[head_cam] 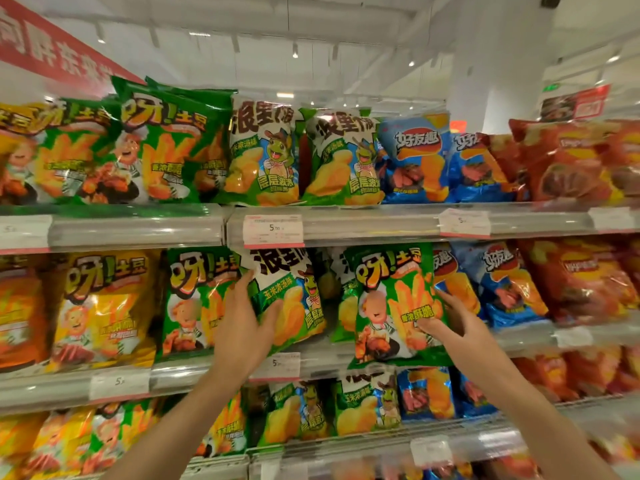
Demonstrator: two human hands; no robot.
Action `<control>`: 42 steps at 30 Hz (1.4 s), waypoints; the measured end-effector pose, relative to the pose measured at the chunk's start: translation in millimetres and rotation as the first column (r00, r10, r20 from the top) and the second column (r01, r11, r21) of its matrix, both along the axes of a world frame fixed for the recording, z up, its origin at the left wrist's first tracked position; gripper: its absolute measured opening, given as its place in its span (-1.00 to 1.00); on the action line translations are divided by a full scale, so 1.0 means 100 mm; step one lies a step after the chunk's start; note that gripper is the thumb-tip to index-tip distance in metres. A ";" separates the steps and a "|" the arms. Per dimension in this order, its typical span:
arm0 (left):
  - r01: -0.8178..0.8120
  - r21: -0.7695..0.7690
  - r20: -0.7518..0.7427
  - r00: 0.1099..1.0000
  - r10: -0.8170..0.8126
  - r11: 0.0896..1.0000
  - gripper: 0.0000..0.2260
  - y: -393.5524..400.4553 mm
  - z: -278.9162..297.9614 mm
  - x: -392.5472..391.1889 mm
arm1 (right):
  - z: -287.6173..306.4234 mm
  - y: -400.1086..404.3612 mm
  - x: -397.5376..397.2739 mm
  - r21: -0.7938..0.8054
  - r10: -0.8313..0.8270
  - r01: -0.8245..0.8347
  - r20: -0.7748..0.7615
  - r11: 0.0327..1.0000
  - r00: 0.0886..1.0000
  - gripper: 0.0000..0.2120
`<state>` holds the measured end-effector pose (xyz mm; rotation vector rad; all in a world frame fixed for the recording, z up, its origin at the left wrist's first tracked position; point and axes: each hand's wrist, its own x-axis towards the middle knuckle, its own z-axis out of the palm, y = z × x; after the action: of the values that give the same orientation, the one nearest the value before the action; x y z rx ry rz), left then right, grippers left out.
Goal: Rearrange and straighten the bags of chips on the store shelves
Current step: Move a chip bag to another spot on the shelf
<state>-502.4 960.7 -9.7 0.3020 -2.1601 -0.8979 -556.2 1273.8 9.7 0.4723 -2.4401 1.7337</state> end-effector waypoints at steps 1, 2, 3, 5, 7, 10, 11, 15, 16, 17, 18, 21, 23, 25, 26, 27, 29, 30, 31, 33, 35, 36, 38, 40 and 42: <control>0.000 0.001 0.010 1.000 0.000 1.000 -0.36 0.05 0.00 -0.04 | -0.01 0.02 0.01 0.003 0.005 -0.005 -0.003 1.000 1.000 -0.45; -0.001 0.003 0.023 1.000 0.001 1.000 -0.36 0.09 -0.01 -0.09 | -0.02 0.04 0.02 0.006 0.011 -0.011 -0.003 1.000 1.000 -0.46; 0.001 0.001 0.047 0.999 -0.001 1.000 -0.36 0.12 -0.01 -0.14 | -0.03 0.06 0.03 0.008 0.012 -0.012 0.000 1.000 1.000 -0.45; 0.006 -0.008 0.145 0.989 -0.005 1.000 -0.33 0.15 -0.02 -0.24 | -0.05 0.08 0.03 0.016 0.006 -0.006 0.001 1.000 1.000 -0.44; 0.008 -0.013 0.275 0.961 -0.005 1.000 -0.30 0.16 0.00 -0.30 | -0.05 0.09 0.05 0.015 0.008 -0.008 0.009 1.000 1.000 -0.45; -0.006 -0.029 0.301 0.954 0.015 1.000 -0.30 0.14 0.02 -0.24 | -0.08 0.09 0.05 0.004 0.020 -0.020 0.012 1.000 1.000 -0.47; -0.025 -0.040 0.267 0.963 0.034 0.999 -0.30 0.13 0.03 -0.17 | -0.09 0.09 0.05 -0.003 0.027 -0.027 0.015 1.000 1.000 -0.48; 0.081 -0.034 0.100 0.992 -0.077 0.996 -0.40 0.15 0.01 0.08 | -0.13 -0.02 0.08 -0.066 0.064 -0.062 0.040 0.996 0.997 -0.51; 0.151 -0.008 0.101 0.984 -0.149 0.989 -0.43 0.17 0.00 0.13 | -0.13 -0.07 0.11 -0.085 0.082 -0.078 0.047 0.993 0.996 -0.54; 0.231 0.058 0.118 0.964 -0.237 0.971 -0.43 0.20 -0.01 0.17 | -0.13 -0.12 0.14 -0.110 0.105 -0.098 0.056 0.989 0.993 -0.56; 0.308 0.150 0.127 0.936 -0.328 0.939 -0.42 0.24 0.00 0.23 | -0.15 -0.17 0.16 -0.130 0.127 -0.118 0.066 0.985 0.990 -0.54; 0.438 0.285 0.126 0.865 -0.486 0.853 -0.38 0.33 0.04 0.35 | -0.23 -0.31 0.22 -0.160 0.178 -0.163 0.087 0.974 0.980 -0.44; 0.473 0.304 0.136 0.837 -0.530 0.827 -0.37 0.38 0.09 0.42 | -0.27 -0.39 0.29 -0.185 0.213 -0.194 0.091 0.963 0.973 -0.46; 0.468 0.304 0.151 0.836 -0.527 0.830 -0.38 0.35 0.11 0.49 | -0.32 -0.50 0.37 -0.217 0.253 -0.228 0.092 0.949 0.963 -0.37; 0.459 0.289 0.157 0.843 -0.515 0.840 -0.39 0.31 0.10 0.53 | -0.35 -0.56 0.41 -0.210 0.261 -0.238 0.089 0.948 0.961 -0.35; 0.451 0.279 0.158 0.849 -0.504 0.848 -0.40 0.26 0.09 0.59 | -0.36 -0.63 0.45 -0.203 0.265 -0.243 0.088 0.949 0.960 -0.37; 0.433 0.283 0.153 0.861 -0.486 0.856 -0.41 0.12 0.08 0.72 | -0.40 -0.79 0.53 -0.194 0.276 -0.253 0.101 0.948 0.956 -0.44; 0.424 0.283 0.151 0.866 -0.476 0.860 -0.40 0.03 0.07 0.79 | -0.42 -0.88 0.56 -0.187 0.280 -0.258 0.105 0.948 0.954 -0.48; 0.415 0.283 0.150 0.871 -0.468 0.865 -0.39 -0.06 0.06 0.88 | -0.42 -0.98 0.62 -0.183 0.288 -0.265 0.109 0.947 0.951 -0.50; 0.400 0.270 0.142 0.883 -0.447 0.876 -0.39 -0.28 0.04 1.05 | -0.40 -1.21 0.76 -0.172 0.302 -0.280 0.119 0.945 0.946 -0.50; 0.389 0.256 0.130 0.893 -0.430 0.885 -0.41 -0.54 0.01 1.23 | -0.38 -1.45 0.93 -0.157 0.319 -0.300 0.119 0.941 0.940 -0.49; 0.384 0.248 0.126 0.897 -0.423 0.889 -0.42 -0.68 0.00 1.34 | -0.36 -1.59 1.01 -0.146 0.335 -0.318 0.115 0.937 0.935 -0.49; 0.376 0.246 0.117 0.903 -0.413 0.893 -0.44 -0.95 0.00 1.55 | -0.31 -1.87 1.23 -0.125 0.367 -0.354 0.108 0.927 0.924 -0.45; 0.369 0.244 0.088 0.913 -0.399 0.897 -0.46 -1.25 0.01 1.80 | -0.27 -2.18 1.43 -0.107 0.389 -0.379 0.107 0.919 0.915 -0.40; 0.349 0.235 0.075 0.924 -0.375 0.907 -0.47 -1.58 0.01 2.08 | -0.26 -2.52 1.64 -0.070 0.412 -0.407 0.099 0.911 0.906 -0.43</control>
<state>-293.9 803.1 -9.1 0.0568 -2.2709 -1.3638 -392.0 1021.5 -16.6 0.9693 -2.5022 2.0142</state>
